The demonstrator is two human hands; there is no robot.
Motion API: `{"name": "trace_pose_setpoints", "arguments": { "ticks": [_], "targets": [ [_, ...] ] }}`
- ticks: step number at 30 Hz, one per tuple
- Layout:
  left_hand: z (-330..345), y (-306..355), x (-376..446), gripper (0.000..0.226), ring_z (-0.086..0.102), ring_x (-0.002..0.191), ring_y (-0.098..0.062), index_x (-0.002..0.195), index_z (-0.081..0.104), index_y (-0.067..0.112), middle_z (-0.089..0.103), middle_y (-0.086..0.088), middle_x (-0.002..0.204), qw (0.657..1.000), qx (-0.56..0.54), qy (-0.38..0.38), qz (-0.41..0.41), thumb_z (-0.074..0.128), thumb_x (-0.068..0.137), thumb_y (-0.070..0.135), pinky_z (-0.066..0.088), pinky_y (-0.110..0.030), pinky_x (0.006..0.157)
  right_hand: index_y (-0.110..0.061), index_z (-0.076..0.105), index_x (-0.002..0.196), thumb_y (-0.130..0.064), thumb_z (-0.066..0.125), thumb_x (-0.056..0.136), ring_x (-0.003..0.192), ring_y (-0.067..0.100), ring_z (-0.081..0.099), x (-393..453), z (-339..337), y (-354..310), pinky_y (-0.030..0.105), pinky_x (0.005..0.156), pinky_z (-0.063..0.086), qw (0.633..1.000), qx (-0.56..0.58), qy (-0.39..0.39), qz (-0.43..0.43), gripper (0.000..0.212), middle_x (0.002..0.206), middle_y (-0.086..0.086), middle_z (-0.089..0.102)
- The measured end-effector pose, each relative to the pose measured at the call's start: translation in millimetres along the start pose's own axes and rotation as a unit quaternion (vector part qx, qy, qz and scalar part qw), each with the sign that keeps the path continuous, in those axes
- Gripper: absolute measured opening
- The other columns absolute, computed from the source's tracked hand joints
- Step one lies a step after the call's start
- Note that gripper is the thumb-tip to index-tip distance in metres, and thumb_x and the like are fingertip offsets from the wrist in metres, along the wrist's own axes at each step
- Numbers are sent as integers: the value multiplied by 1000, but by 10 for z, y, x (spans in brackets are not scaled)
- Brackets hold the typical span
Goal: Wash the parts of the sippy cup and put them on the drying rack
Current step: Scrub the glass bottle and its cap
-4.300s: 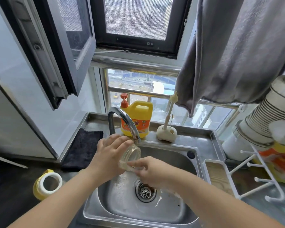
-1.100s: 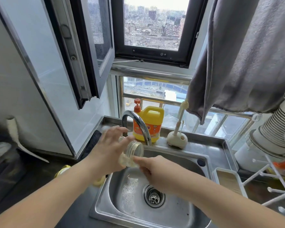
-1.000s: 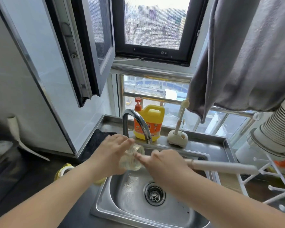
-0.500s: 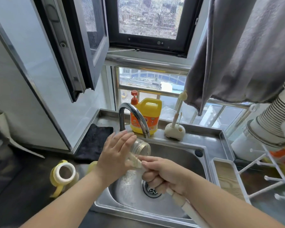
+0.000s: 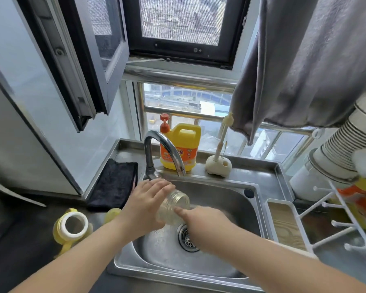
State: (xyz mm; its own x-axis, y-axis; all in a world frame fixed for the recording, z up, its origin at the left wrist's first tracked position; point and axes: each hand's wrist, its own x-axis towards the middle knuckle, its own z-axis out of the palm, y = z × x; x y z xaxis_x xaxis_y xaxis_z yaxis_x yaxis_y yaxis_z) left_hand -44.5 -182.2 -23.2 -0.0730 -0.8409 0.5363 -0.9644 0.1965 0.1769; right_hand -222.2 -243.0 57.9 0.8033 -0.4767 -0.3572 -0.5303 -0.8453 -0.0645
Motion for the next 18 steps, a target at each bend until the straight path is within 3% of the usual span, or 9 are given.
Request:
{"name": "trace_pose_setpoints", "arguments": {
  "ticks": [2,3,6,7,8,12,13,15,18],
  "targets": [
    [11,12,-17,84,52,112,-19,119,49,18,61,-1,116,999,12,25,18,88,48,40,40,-42,96,-35,39,141,-15,39,98,92,21,57,-3,-81,21,23,67,37,989,142,-51,-9,48,116,2,60],
    [0,20,-15,82,52,113,-20,118,49,17,58,0,117,999,15,43,19,87,51,41,41,-42,96,-36,44,138,-22,39,100,79,14,57,-7,-114,48,17,60,38,962,259,-82,0,41,101,-3,63],
    [-77,36,48,71,50,115,-21,118,49,13,52,0,122,995,0,100,-4,79,62,44,39,-36,102,-41,53,130,-26,39,102,41,5,29,-35,-169,135,13,34,24,771,614,-164,40,35,53,-8,38],
    [-93,36,67,69,49,117,-20,118,49,12,51,0,123,994,-10,105,-11,75,64,46,38,-35,103,-42,54,128,-24,37,102,40,4,24,-36,-167,163,13,34,20,730,658,-180,41,36,50,-9,33],
    [-102,37,80,69,49,117,-20,119,48,12,51,1,123,995,-19,100,-15,73,64,46,38,-35,103,-43,54,127,-23,36,103,40,4,23,-51,-172,181,13,35,20,725,662,-186,35,37,49,-10,32],
    [-88,28,-11,78,50,116,-20,120,46,12,57,-4,120,994,-60,70,-57,82,55,35,40,-41,99,-52,45,131,-27,44,100,47,-6,47,-124,-135,175,8,48,36,910,406,-79,-25,40,65,-25,50],
    [-89,24,-44,81,50,116,-19,121,46,12,58,-5,120,994,-68,62,-66,84,53,36,39,-41,100,-54,41,132,-26,44,100,59,-9,54,-148,-148,183,10,54,43,937,346,-43,-30,43,82,-28,56],
    [-89,10,-85,83,50,116,-19,122,46,12,56,-4,122,993,-74,55,-74,84,55,40,38,-38,102,-57,34,135,-25,41,100,83,11,62,-198,-169,206,29,70,49,974,225,8,-20,48,107,-14,58],
    [-77,21,-76,91,49,116,-17,123,46,14,52,1,124,991,-88,57,-88,92,48,35,37,-33,102,-51,20,143,-20,40,100,88,24,57,-229,-178,209,34,62,39,995,41,85,-24,56,97,-6,44]
  ]
}}
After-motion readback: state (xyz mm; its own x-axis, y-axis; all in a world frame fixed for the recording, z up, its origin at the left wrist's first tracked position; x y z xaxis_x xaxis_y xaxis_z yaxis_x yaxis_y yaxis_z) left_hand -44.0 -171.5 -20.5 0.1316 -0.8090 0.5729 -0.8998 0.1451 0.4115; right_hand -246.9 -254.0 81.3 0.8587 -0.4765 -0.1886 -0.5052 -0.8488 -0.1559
